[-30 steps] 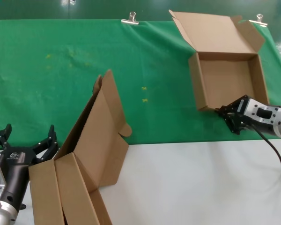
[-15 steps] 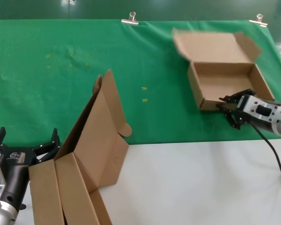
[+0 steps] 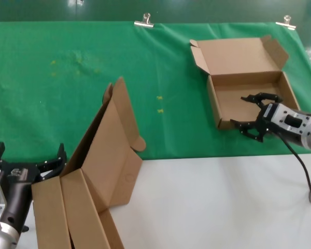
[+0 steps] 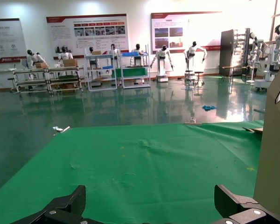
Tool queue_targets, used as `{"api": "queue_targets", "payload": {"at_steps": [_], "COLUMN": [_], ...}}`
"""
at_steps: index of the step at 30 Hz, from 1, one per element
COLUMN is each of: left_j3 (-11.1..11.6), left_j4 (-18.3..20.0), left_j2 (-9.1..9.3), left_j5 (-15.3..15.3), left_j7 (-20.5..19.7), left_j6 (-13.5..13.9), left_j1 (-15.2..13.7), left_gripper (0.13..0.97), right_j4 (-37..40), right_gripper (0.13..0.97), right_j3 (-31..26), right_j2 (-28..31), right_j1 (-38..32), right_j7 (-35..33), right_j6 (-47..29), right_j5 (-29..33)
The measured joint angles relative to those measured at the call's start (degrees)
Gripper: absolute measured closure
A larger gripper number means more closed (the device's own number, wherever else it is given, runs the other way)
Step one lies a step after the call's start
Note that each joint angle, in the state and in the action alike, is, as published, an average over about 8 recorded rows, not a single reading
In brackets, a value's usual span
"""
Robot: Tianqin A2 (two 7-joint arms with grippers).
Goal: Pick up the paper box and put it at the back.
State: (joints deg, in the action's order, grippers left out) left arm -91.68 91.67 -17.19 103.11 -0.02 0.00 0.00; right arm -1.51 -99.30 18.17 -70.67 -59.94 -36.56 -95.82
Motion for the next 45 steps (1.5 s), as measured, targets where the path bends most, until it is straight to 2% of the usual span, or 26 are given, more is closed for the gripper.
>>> {"api": "queue_targets", "payload": {"at_steps": [4, 6, 8, 14, 21, 25, 27, 33, 38, 41, 45], "left_j3": [0.0, 0.0, 0.0, 0.0, 0.0, 0.0, 0.0, 0.0, 0.0, 0.0, 0.0], "left_j4": [0.0, 0.0, 0.0, 0.0, 0.0, 0.0, 0.0, 0.0, 0.0, 0.0, 0.0], "left_j2": [0.00, 0.00, 0.00, 0.00, 0.00, 0.00, 0.00, 0.00, 0.00, 0.00, 0.00], "left_j5": [0.0, 0.0, 0.0, 0.0, 0.0, 0.0, 0.0, 0.0, 0.0, 0.0, 0.0], "left_j7": [0.0, 0.0, 0.0, 0.0, 0.0, 0.0, 0.0, 0.0, 0.0, 0.0, 0.0], "left_j6": [0.0, 0.0, 0.0, 0.0, 0.0, 0.0, 0.0, 0.0, 0.0, 0.0, 0.0], "left_j1": [0.0, 0.0, 0.0, 0.0, 0.0, 0.0, 0.0, 0.0, 0.0, 0.0, 0.0], "left_gripper": [0.133, 0.133, 0.132, 0.132, 0.132, 0.132, 0.132, 0.132, 0.132, 0.132, 0.132], "right_j4": [-2.4, -5.4, -9.7, -25.0, -42.9, -53.6, -59.0, -74.9, -87.0, -91.3, -92.7], "right_gripper": [0.607, 0.607, 0.607, 0.448, 0.318, 0.241, 0.230, 0.163, 0.144, 0.135, 0.129], "right_j3": [1.9, 3.2, 4.9, 11.2, 19.1, 22.3, 23.2, 22.4, 17.2, 14.5, 13.4], "right_j2": [0.6, 0.9, 1.1, 0.9, -2.3, -5.1, -6.3, -7.6, -3.1, -0.3, 0.7], "right_j1": [1.9, 3.9, 6.8, 18.0, 32.1, 40.5, 44.7, 56.6, 65.8, 69.1, 70.2], "right_j7": [0.5, 1.6, 3.1, 6.2, 9.0, 11.6, 13.5, 21.3, 30.2, 33.5, 35.0], "right_j6": [-2.8, -4.0, -5.0, -5.9, -2.0, 2.1, 4.5, 13.4, 23.7, 27.9, 29.3], "right_j5": [-2.0, -3.5, -5.5, -12.0, -18.0, -19.7, -19.8, -18.4, -17.5, -17.7, -17.6]}}
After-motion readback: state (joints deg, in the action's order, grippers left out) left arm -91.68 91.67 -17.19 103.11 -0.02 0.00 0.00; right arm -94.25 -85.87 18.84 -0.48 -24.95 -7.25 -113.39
